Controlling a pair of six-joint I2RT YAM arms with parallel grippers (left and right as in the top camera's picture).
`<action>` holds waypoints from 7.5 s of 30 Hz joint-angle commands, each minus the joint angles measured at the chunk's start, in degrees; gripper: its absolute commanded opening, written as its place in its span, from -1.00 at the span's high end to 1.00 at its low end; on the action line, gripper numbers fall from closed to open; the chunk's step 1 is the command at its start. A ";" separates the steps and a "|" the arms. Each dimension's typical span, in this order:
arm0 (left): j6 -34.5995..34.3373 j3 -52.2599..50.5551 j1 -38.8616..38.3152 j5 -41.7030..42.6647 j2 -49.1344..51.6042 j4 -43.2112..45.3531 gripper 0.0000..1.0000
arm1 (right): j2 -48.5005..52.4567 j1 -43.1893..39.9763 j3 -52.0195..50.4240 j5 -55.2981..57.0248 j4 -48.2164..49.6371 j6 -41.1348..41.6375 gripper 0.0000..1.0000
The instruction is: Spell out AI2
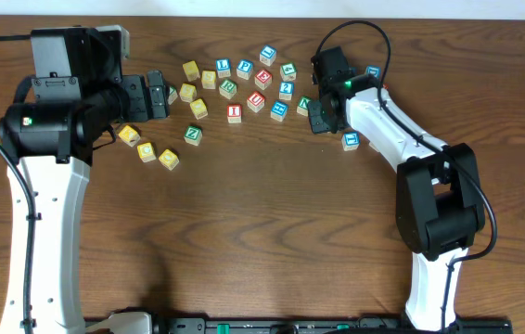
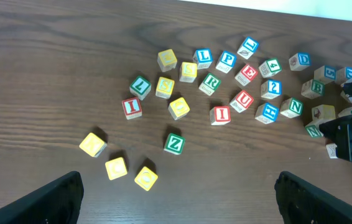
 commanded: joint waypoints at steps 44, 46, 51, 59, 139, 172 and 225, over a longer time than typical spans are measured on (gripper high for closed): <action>0.52 0.70 0.42 0.50 0.02 0.11 -0.95 | -3.69 3.56 2.84 -3.02 0.98 -7.15 0.55; 0.52 0.70 0.42 0.50 0.02 0.11 -0.95 | -3.54 2.47 2.82 -2.64 0.74 -7.58 0.54; 0.52 0.70 0.42 0.50 0.02 0.11 -0.95 | -2.12 0.22 2.58 -4.61 0.79 -11.19 0.31; 0.52 0.70 0.42 0.50 0.02 0.11 -0.95 | 0.92 -0.33 2.58 -7.28 0.61 -14.38 0.17; 0.09 0.70 0.42 -5.95 0.02 -0.59 -0.95 | 1.16 22.69 1.73 2.19 2.29 30.18 0.64; -1.46 0.68 0.42 -5.95 0.02 -0.57 -0.95 | 7.39 26.10 1.73 9.97 4.68 35.82 0.54; -6.58 11.91 -17.42 -12.07 38.05 7.87 -0.66 | -16.22 -2.51 7.87 1.79 -18.75 14.56 -0.15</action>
